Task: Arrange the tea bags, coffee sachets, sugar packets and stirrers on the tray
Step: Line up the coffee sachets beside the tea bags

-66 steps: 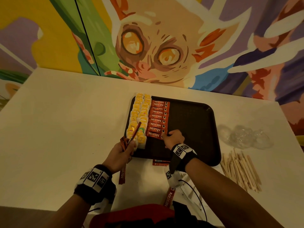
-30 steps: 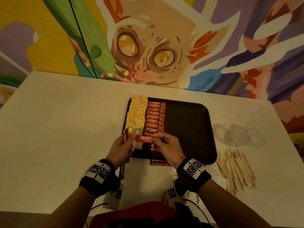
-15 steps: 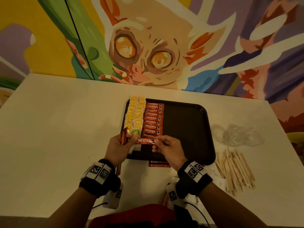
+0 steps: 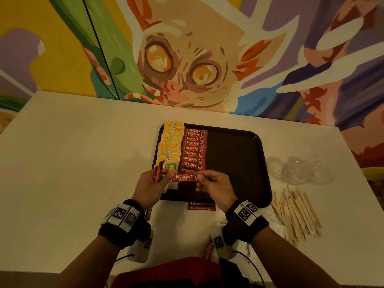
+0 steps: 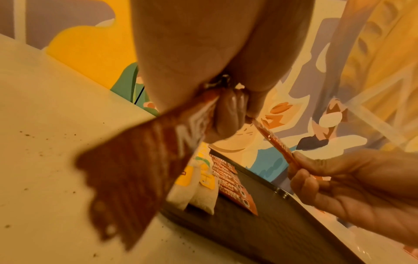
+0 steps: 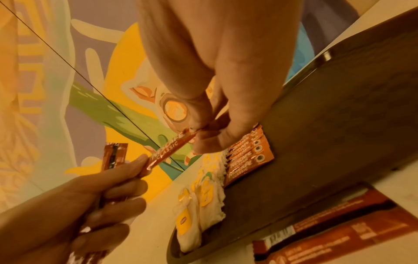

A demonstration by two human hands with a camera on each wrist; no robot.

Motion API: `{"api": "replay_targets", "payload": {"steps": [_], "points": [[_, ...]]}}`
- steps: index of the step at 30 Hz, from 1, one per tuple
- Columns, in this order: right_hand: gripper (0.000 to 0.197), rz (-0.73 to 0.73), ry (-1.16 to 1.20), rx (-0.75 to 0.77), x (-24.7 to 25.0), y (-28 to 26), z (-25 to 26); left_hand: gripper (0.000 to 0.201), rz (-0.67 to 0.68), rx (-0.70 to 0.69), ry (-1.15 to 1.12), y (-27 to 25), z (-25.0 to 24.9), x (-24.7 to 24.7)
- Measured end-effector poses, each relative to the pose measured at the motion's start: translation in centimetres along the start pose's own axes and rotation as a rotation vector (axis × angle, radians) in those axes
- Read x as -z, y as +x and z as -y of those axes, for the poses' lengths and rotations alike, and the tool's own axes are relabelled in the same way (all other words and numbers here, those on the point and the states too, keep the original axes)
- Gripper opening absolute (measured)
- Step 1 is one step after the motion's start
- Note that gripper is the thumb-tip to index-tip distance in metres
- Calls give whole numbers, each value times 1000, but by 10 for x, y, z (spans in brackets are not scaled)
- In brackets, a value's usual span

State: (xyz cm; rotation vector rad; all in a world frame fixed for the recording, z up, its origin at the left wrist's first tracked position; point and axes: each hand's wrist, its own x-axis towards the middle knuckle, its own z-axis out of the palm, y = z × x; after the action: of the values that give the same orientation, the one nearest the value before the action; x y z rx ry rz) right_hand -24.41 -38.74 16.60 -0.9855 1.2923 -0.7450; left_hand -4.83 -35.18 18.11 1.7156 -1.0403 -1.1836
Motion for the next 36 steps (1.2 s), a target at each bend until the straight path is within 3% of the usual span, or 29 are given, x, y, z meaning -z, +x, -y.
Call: {"api": "replay_targets", "payload": {"steps": [13,27,36], "points": [[10,-340,-201,-289,16,33,-34,9,48,115,-13,-10,-4,6],[16,-320,-283,-359,-6,50,-32,4,49,155,-19,-25,-24,13],[24,-339,-475,-402,-6,54,-29,5,36,174,-6,-23,-21,12]]}}
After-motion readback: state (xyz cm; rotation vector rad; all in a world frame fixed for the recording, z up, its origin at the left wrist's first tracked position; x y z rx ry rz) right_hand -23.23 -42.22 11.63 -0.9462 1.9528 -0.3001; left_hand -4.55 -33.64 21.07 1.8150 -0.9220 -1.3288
